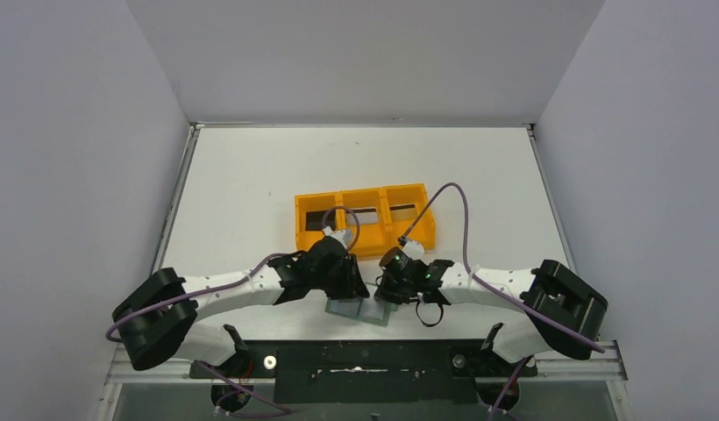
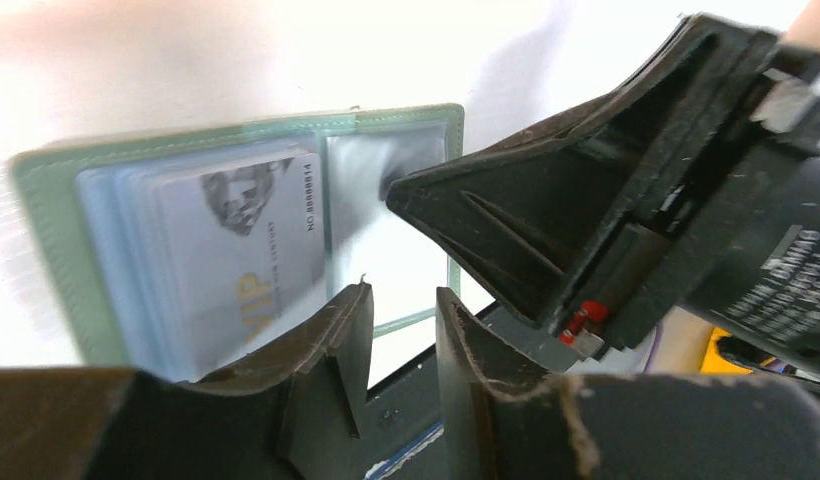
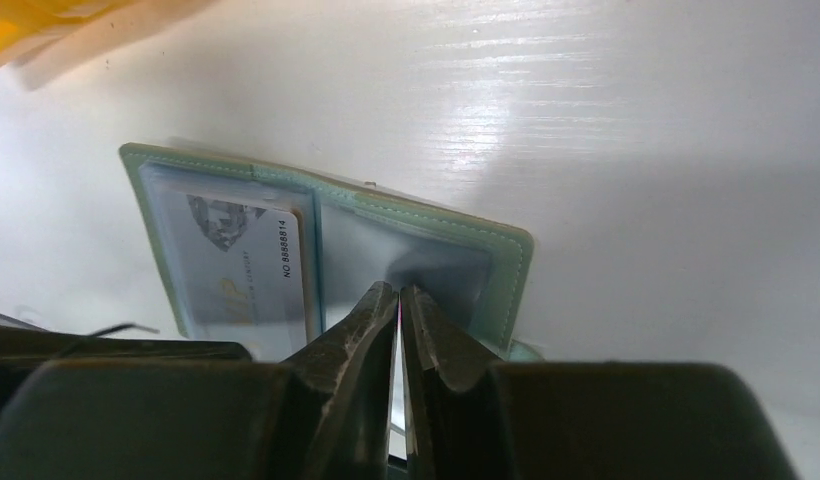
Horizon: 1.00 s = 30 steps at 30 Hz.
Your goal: Take the credit cards out of the card holder
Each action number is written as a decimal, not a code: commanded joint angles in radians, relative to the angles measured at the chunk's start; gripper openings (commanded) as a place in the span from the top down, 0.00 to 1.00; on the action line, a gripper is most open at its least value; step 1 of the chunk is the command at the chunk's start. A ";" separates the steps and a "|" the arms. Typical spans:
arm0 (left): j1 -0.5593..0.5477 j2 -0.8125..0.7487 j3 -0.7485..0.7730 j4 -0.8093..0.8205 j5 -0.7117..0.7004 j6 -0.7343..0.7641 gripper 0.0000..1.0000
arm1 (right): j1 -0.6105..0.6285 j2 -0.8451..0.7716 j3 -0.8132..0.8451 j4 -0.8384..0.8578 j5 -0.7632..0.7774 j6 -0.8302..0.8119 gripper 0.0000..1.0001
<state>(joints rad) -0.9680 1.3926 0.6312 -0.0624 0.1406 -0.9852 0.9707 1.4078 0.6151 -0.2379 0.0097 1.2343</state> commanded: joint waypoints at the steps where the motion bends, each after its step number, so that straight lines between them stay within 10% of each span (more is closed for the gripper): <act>1: 0.038 -0.115 -0.002 -0.101 -0.101 0.031 0.65 | 0.018 0.010 -0.020 0.038 0.021 -0.009 0.89; 30: 0.109 -0.185 -0.161 -0.118 -0.046 0.039 0.58 | 0.095 0.044 -0.044 0.301 -0.008 0.021 0.65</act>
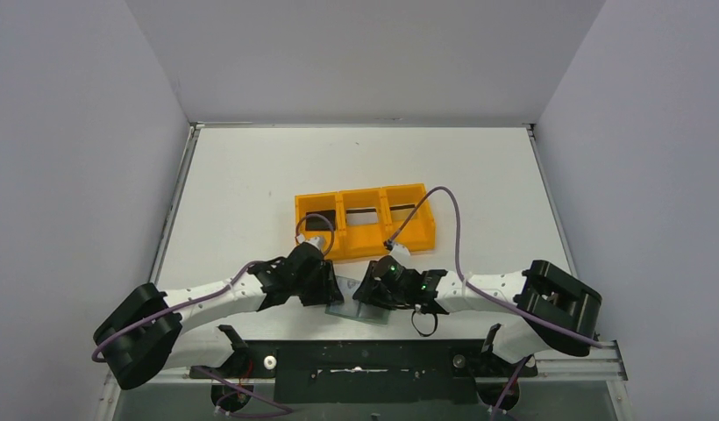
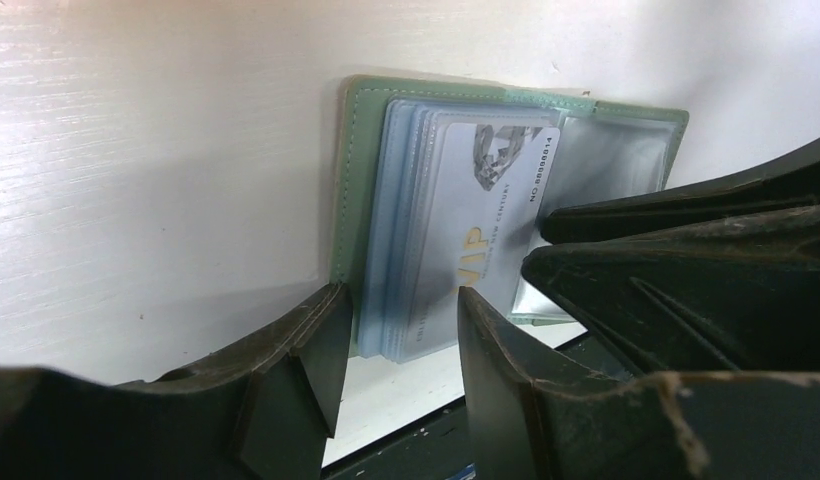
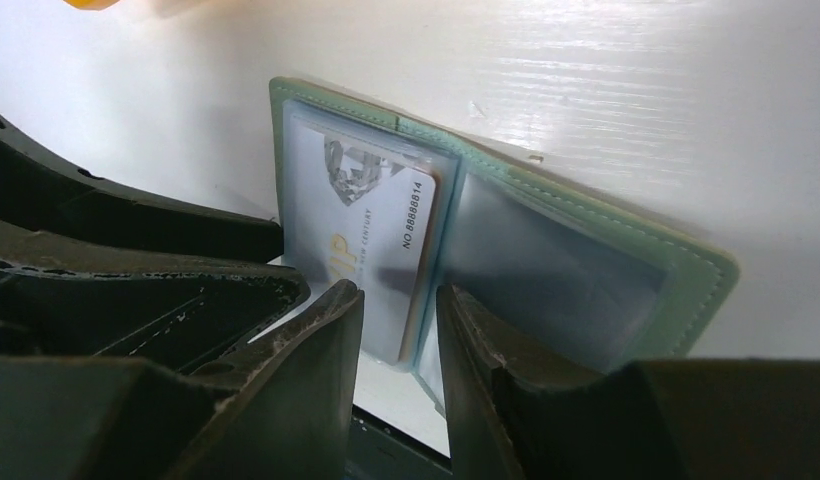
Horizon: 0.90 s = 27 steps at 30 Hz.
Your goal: Take the credit cards out of the card holder
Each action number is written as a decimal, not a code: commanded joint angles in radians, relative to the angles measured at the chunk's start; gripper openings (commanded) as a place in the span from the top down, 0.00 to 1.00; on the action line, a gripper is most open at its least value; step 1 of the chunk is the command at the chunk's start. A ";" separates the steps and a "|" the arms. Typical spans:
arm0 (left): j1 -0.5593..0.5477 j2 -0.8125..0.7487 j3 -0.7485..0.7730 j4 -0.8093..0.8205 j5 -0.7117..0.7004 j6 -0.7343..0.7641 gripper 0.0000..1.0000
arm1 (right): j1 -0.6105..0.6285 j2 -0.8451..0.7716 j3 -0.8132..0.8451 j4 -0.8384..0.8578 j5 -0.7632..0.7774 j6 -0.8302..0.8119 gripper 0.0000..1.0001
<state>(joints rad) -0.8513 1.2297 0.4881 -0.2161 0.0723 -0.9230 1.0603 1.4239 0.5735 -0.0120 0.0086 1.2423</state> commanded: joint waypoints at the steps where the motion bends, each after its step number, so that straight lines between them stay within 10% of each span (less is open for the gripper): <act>1: -0.010 -0.025 -0.022 0.040 0.024 -0.027 0.58 | 0.003 0.035 0.003 0.077 -0.008 0.013 0.65; 16: -0.018 -0.060 -0.040 0.030 0.021 -0.055 0.65 | -0.099 0.063 0.050 0.057 -0.101 -0.095 0.66; 27: -0.072 -0.086 -0.038 0.042 -0.008 -0.105 0.81 | -0.105 0.064 0.071 0.108 -0.181 -0.168 0.89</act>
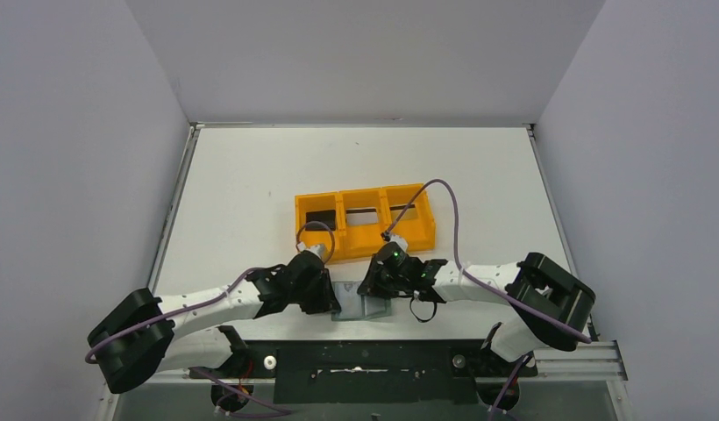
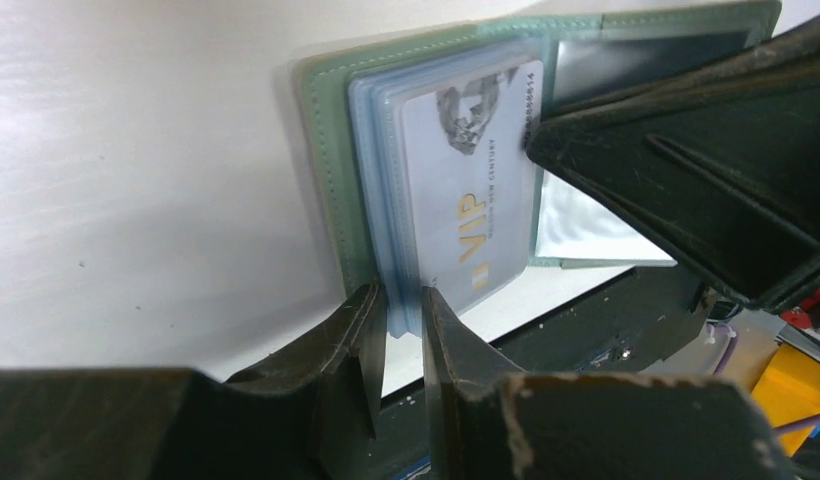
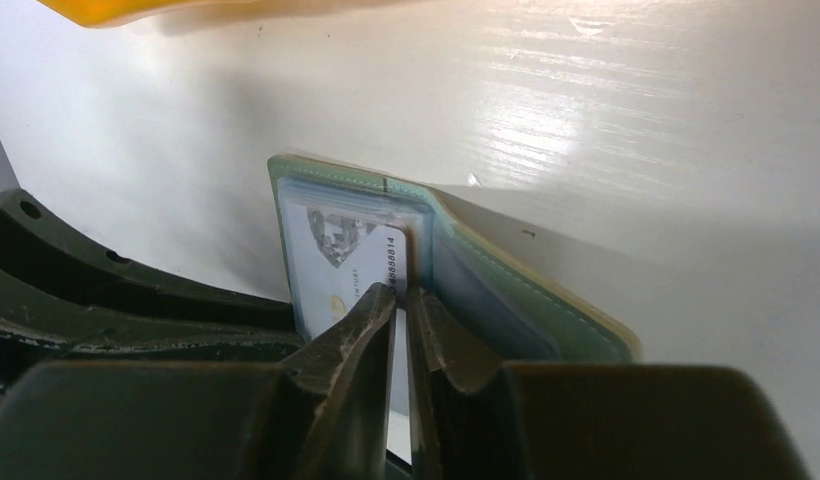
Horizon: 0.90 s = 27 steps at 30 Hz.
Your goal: Take the credit cards out of the card holder
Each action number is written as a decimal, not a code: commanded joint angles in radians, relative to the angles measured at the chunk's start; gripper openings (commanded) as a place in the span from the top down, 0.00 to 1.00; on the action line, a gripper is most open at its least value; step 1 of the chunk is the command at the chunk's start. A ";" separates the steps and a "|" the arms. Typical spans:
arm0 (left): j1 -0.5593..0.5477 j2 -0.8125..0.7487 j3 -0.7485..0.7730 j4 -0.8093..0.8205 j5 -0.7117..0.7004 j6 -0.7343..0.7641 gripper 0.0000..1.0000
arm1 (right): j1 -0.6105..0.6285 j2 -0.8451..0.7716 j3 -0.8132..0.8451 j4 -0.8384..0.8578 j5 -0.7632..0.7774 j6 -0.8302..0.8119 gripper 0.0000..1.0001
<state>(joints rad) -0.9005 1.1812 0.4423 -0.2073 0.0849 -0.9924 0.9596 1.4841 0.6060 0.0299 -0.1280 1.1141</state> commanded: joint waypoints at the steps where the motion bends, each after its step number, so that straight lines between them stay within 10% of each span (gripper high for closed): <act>1: -0.025 -0.043 0.007 0.027 -0.033 -0.043 0.81 | -0.004 0.002 0.041 0.064 -0.042 -0.041 0.91; 12: -0.022 -0.115 0.099 -0.073 -0.171 -0.015 0.56 | -0.004 -0.040 -0.009 0.059 0.009 -0.018 1.00; 27: -0.023 0.116 0.098 0.089 -0.048 0.018 0.68 | -0.005 -0.074 -0.058 0.094 0.016 0.014 1.00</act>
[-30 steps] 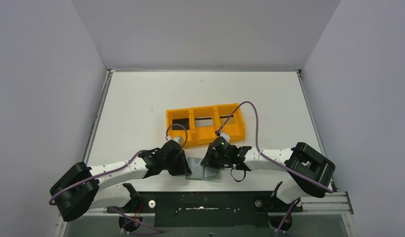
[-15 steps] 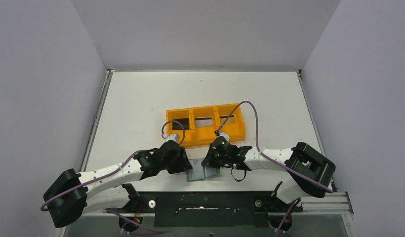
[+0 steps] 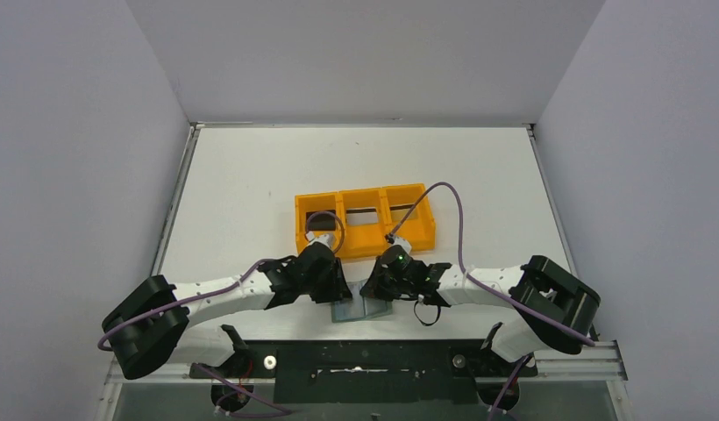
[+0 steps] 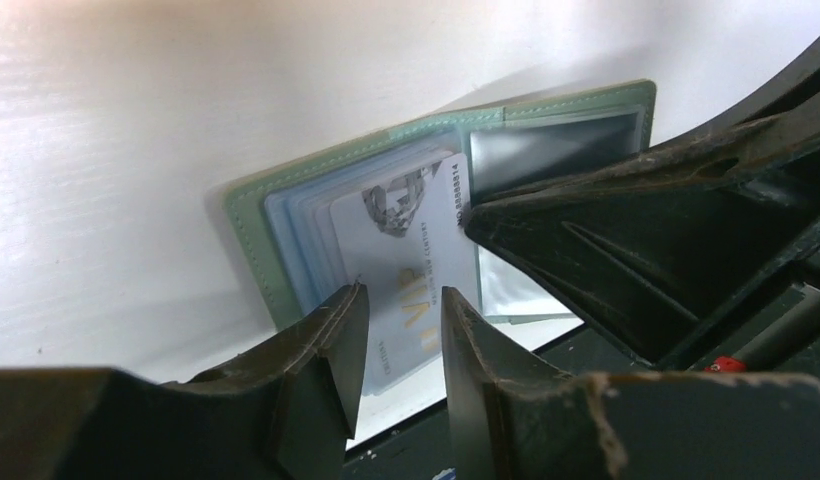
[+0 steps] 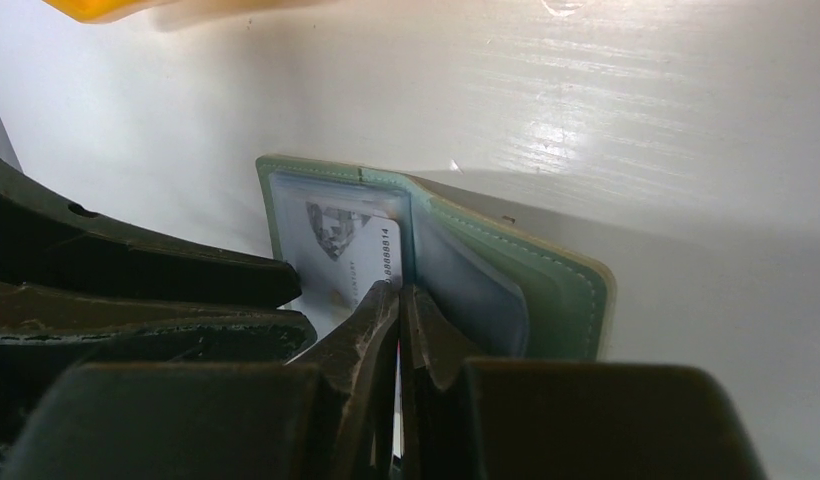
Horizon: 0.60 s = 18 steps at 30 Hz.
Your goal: Take the credit cards out of the card holder
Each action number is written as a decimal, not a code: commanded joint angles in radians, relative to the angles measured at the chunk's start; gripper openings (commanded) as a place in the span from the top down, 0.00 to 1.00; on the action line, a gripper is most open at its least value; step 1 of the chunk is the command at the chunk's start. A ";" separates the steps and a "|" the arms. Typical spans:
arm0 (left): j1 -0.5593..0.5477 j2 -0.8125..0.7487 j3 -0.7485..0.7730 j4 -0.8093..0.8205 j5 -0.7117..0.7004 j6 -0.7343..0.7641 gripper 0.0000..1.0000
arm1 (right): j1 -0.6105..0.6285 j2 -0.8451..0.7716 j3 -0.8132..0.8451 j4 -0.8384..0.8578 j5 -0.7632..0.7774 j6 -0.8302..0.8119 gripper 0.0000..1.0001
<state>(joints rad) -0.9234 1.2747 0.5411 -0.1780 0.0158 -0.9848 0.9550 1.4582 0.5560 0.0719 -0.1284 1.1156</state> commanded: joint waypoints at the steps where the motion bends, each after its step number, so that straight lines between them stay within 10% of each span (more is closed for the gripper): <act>1: -0.001 0.029 -0.011 0.058 0.019 0.008 0.72 | 0.000 -0.055 -0.010 0.055 0.018 0.014 1.00; 9: -0.002 0.043 -0.086 0.024 -0.010 -0.024 0.85 | -0.008 -0.110 -0.044 0.057 0.017 0.029 1.00; 18: -0.002 0.034 -0.095 0.021 -0.014 -0.024 0.88 | 0.000 -0.057 -0.030 -0.028 0.043 0.043 0.75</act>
<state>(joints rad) -0.9215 1.2831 0.4770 -0.0658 0.0235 -1.0199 0.9497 1.3792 0.5064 0.0727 -0.1196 1.1423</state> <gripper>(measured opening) 0.122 0.230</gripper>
